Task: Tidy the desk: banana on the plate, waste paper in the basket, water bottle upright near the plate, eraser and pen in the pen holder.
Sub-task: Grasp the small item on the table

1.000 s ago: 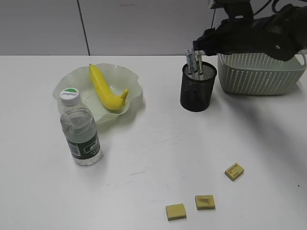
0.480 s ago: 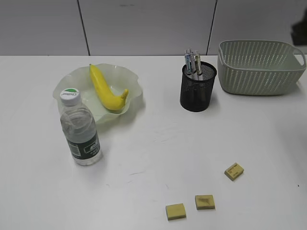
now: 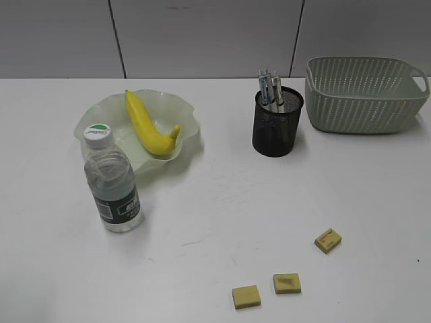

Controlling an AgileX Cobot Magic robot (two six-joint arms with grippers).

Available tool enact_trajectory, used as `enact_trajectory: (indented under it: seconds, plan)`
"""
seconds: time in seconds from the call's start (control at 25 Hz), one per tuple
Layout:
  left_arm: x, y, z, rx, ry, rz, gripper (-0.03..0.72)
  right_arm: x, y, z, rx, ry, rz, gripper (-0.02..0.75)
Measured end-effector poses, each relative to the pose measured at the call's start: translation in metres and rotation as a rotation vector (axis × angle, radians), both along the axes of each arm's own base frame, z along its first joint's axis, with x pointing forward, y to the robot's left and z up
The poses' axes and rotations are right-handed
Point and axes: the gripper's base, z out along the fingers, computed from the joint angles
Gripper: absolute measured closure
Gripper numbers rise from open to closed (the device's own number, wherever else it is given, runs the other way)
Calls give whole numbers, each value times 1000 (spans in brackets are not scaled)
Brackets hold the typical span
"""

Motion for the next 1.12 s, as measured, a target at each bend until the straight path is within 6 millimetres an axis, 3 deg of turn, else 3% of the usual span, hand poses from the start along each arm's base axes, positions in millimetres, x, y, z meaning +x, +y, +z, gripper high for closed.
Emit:
enact_trajectory:
  seconds: [0.12, 0.32, 0.44, 0.52, 0.64, 0.8, 0.92, 1.12]
  plan:
    - [38, -22, 11, -22, 0, -179, 253, -21, -4, -14, 53, -90, 16, 380]
    - [115, -60, 20, 18, 49, -434, 253, -20, -3, -21, 67, -100, 22, 402]
    - [151, -98, 16, 77, 110, -578, 253, -16, -1, -20, 85, -145, 22, 405]
    - [168, -136, 6, 144, 152, -700, 253, -12, 0, -21, 95, -177, 22, 407]
    - [176, -196, -18, 286, 225, -853, 253, -9, 1, -23, 99, -185, 23, 407]
    - [165, -263, -68, 510, 321, -1032, 253, -9, 1, -22, 102, -196, 23, 407]
    - [151, -289, -110, 607, 414, -1114, 246, -9, 1, -22, 103, -197, 23, 407]
    - [140, -305, -160, 682, 526, -1165, 241, -9, 1, -22, 103, -197, 23, 407]
